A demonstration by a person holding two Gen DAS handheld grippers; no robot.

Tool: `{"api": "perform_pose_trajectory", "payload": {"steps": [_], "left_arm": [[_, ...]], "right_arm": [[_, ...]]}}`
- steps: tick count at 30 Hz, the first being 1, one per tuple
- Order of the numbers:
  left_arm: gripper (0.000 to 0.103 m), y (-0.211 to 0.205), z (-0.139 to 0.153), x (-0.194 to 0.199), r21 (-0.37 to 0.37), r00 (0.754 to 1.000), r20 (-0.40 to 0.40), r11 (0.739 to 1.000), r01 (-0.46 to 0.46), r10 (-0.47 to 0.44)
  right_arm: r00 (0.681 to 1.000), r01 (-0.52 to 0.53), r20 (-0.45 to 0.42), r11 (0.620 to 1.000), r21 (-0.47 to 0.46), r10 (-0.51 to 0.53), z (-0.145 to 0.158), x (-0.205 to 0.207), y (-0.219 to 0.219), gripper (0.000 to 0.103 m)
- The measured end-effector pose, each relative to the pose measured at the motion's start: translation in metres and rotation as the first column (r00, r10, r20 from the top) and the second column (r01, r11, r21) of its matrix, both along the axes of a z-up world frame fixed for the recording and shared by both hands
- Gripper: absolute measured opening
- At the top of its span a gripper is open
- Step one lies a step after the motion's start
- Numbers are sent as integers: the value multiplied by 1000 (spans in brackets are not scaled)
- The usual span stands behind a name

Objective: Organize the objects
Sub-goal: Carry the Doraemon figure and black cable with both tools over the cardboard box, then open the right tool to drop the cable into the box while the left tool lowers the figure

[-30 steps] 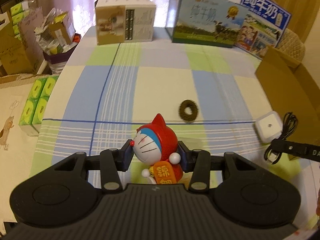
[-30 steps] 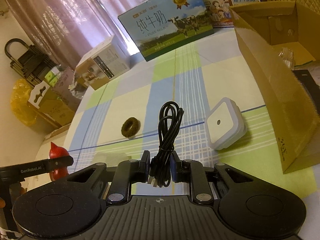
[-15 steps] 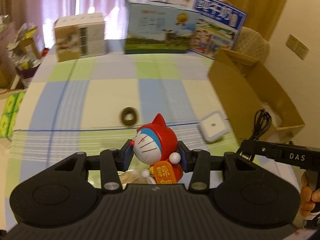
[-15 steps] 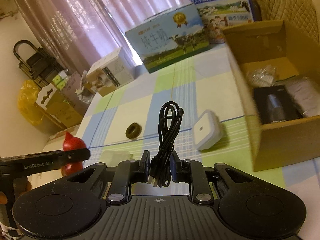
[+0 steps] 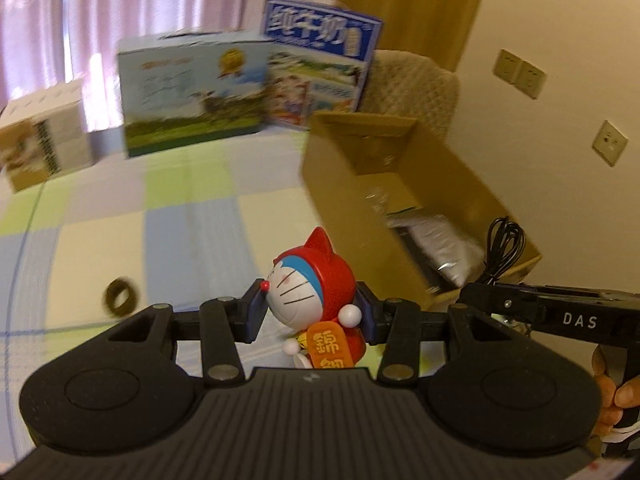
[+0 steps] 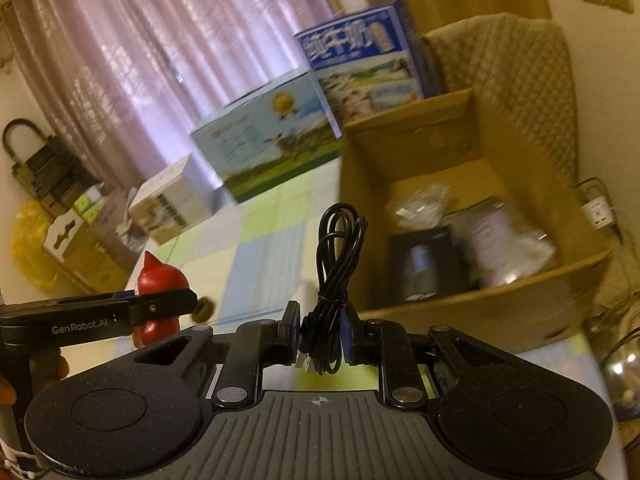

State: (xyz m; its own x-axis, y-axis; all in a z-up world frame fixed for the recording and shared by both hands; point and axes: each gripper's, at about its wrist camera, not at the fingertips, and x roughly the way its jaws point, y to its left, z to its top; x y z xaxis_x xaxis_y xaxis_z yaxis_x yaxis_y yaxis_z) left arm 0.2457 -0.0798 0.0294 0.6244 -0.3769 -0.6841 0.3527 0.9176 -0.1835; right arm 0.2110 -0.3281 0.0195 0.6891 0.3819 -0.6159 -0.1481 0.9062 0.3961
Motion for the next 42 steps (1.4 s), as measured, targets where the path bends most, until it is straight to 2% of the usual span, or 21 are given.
{"api": "perform_pose_trajectory", "payload": {"steps": [12,21,34,42], "left_arm": [[41,-95,8,36,16,996,52,997,75,-76],[41,-148,-5,71,59,994,39,993,98,-100],[41,-187,-38,141,156,997,-10,985,79,-78],[41,-196,-56,167,184,996,-44,980,80,-73]], "right_arm": [[998,39,42,997,-60,-37,10,38,-67,17],[1000,16,-4,991,-134,-17,-8,85,-89,17],[995,-29,-97,953,-302,0,-45,164,-94,17],[995,-52,-101,907,-418,11,-52,193,-82,17]]}}
